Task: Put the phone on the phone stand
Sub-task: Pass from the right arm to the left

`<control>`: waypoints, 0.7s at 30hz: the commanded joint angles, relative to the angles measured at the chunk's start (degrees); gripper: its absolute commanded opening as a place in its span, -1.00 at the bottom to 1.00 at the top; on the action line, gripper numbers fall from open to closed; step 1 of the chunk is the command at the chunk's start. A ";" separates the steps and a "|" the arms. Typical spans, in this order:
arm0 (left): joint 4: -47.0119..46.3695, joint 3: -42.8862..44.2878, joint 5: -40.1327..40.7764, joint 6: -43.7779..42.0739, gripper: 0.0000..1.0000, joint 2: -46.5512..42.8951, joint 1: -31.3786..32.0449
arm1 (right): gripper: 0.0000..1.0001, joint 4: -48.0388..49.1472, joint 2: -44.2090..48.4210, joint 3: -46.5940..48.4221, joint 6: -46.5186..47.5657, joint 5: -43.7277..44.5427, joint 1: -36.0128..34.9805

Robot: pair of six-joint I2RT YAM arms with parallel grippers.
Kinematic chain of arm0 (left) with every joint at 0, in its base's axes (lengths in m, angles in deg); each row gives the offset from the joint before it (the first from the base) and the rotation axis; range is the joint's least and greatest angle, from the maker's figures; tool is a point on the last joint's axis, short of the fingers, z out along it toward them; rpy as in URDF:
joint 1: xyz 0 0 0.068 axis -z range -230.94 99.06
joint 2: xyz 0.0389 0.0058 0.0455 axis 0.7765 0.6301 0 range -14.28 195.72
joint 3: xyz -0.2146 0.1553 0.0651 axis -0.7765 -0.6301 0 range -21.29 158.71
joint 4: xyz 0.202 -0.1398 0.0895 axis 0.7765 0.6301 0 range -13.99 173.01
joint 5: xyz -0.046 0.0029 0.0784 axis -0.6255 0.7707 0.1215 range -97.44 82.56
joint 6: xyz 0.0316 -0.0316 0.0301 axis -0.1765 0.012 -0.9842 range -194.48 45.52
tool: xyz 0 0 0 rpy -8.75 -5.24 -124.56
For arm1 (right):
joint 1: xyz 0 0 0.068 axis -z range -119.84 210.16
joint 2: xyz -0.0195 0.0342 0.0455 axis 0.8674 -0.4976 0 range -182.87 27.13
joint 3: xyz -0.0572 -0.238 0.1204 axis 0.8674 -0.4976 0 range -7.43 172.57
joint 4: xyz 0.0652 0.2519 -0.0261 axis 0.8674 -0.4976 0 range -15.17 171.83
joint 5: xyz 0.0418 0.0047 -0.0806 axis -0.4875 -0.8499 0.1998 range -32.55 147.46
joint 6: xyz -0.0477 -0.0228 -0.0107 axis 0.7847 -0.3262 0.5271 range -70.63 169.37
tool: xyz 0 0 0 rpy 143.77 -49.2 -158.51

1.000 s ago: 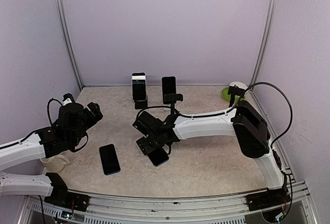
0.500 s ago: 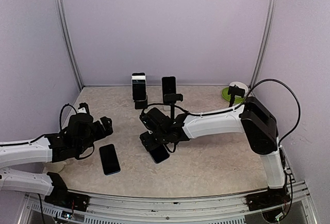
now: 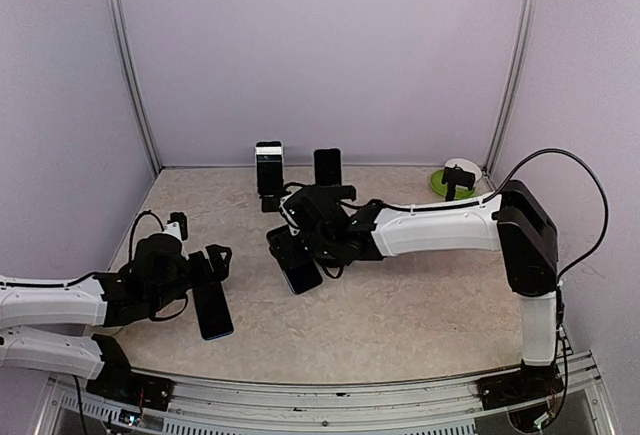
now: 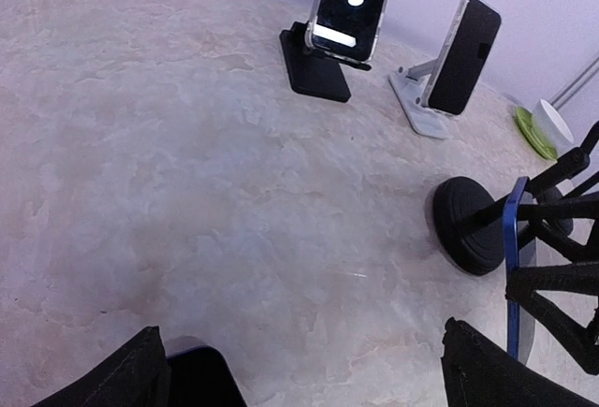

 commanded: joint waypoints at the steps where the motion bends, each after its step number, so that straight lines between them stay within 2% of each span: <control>1: -8.13 -1.21 -6.16 -2.90 0.95 -0.02 0.46 | 0.32 4.83 5.25 1.24 1.03 2.46 0.13; 14: -21.21 -0.21 -21.01 -6.44 0.90 2.73 0.61 | 0.32 7.69 10.39 1.88 0.80 6.24 0.13; 21: -22.54 2.05 -23.91 -6.82 0.87 7.00 1.17 | 0.33 8.79 11.27 1.49 0.97 6.28 0.13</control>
